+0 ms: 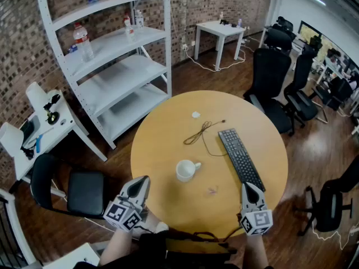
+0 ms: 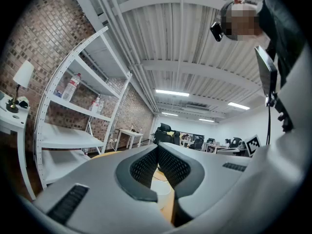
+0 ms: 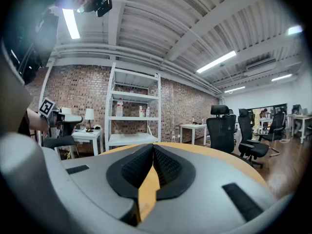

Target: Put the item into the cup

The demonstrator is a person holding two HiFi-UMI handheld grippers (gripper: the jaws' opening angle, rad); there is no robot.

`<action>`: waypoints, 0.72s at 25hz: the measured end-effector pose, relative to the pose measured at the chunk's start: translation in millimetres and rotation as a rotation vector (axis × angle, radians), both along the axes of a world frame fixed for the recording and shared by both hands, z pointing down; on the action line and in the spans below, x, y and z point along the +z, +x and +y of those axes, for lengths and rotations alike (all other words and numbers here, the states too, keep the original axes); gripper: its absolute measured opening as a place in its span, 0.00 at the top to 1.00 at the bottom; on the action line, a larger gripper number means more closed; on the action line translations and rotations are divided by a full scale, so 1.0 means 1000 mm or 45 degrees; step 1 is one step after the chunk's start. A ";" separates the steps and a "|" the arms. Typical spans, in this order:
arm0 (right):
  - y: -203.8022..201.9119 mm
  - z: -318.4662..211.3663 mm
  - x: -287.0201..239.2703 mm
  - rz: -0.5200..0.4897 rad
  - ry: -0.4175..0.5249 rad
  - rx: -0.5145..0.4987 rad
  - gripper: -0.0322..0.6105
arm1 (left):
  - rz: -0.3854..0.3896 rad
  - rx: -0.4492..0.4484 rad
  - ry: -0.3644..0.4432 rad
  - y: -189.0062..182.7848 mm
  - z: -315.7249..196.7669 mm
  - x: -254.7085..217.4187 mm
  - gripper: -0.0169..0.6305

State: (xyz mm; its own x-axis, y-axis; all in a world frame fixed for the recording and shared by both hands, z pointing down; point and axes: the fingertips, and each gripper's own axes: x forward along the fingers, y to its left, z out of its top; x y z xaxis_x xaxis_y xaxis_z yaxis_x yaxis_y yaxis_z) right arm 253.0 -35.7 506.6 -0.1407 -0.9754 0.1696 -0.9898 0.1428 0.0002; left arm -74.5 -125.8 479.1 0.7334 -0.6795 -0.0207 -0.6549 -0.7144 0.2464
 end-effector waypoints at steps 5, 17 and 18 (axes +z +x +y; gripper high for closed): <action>-0.017 -0.022 0.025 0.016 -0.115 -0.104 0.83 | 0.004 -0.016 0.003 0.001 -0.009 -0.003 0.97; -0.056 -0.040 0.157 0.159 -0.630 -0.246 0.68 | -0.036 -0.105 -0.085 -0.024 -0.003 0.009 0.97; -0.055 -0.042 0.168 0.167 -0.658 -0.242 0.68 | -0.039 -0.110 -0.090 -0.024 -0.002 0.009 0.97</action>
